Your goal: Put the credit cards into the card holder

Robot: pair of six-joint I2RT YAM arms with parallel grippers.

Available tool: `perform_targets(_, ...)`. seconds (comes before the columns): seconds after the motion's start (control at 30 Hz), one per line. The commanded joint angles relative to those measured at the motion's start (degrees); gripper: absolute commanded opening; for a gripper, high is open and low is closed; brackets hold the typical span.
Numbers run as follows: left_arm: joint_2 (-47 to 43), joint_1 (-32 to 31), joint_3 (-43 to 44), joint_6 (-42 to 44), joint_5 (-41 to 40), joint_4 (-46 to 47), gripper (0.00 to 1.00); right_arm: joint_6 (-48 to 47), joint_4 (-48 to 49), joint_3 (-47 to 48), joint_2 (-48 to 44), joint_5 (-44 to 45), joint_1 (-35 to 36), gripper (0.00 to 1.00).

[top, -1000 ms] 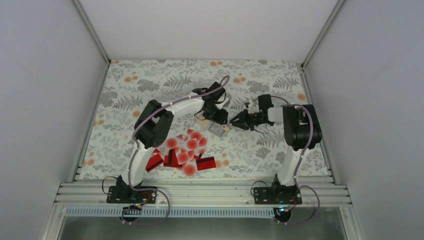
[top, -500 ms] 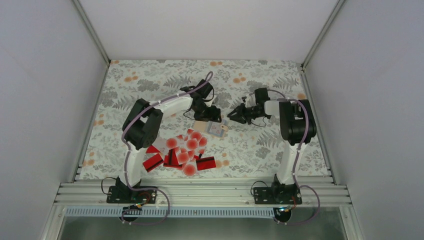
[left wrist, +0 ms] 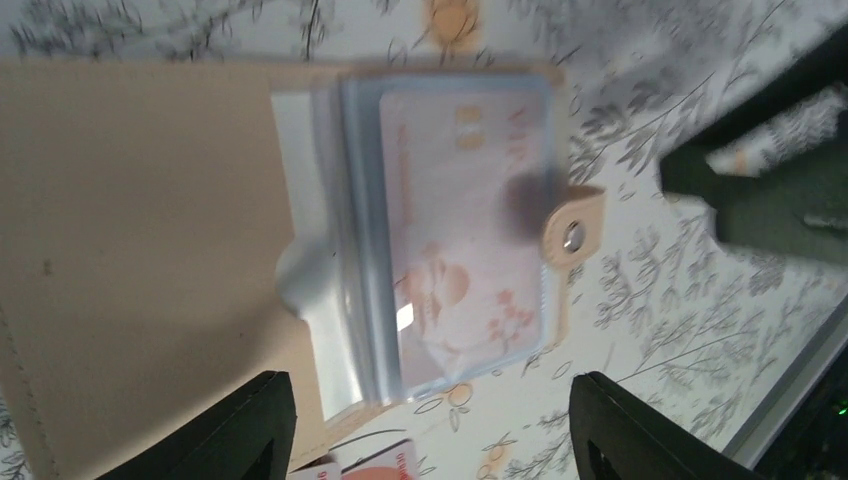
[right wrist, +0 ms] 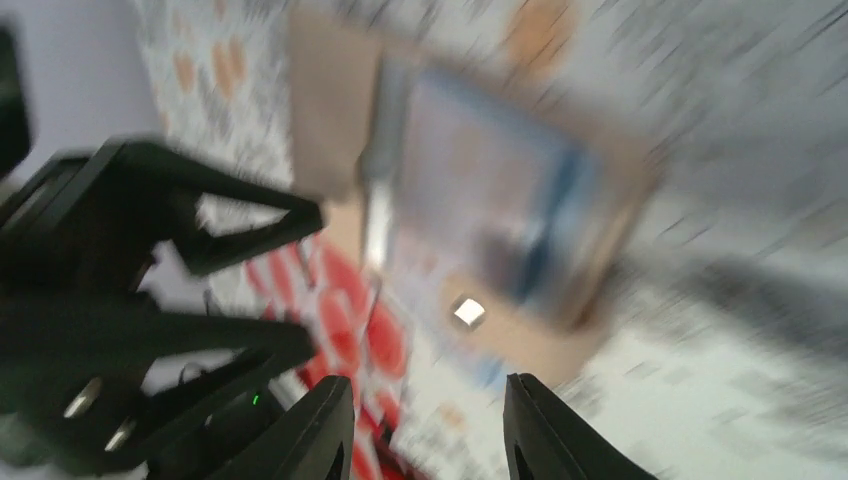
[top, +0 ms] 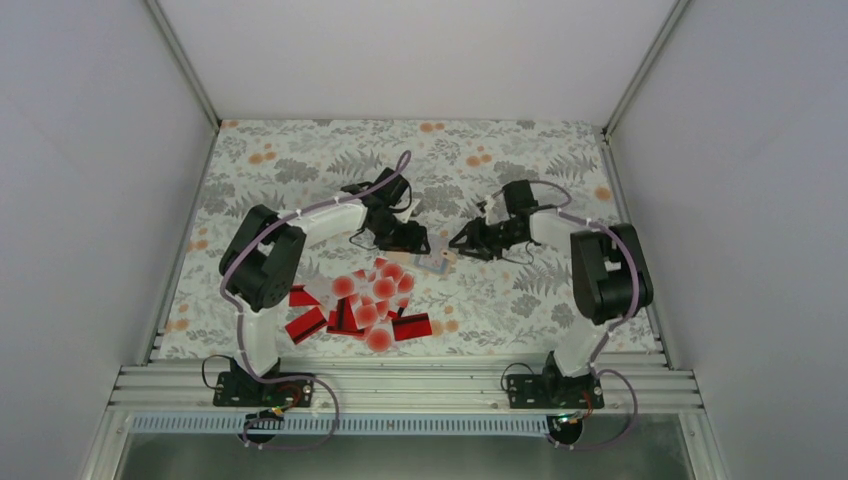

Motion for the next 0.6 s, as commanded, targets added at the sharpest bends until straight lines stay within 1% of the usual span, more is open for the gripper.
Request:
perform_targets(0.0,-0.5,0.2,-1.2,2.8,0.6,2.1,0.67,1.0,-1.5,-4.7,-6.4,-6.0,4.9,0.4)
perform_targets(0.07,0.2,0.2,-0.9,2.9,0.3,2.3,0.64,1.1,-1.1,-6.1,-7.7,-7.4,6.4,0.43)
perform_targets(0.13,0.9,0.2,-0.6,3.1,0.2,2.7,0.64,1.4,0.0,-7.1,-7.8,-8.6,7.2,0.44)
perform_targets(0.33,3.2,0.5,0.7,3.0,0.6,3.0,0.61,5.6,4.8,-7.7,-3.0,-10.0,9.0,0.42)
perform_targets(0.57,3.3,0.6,-0.3,2.9,1.0,3.8,0.6,7.4,5.7,-5.6,2.2,-4.3,9.8,0.41)
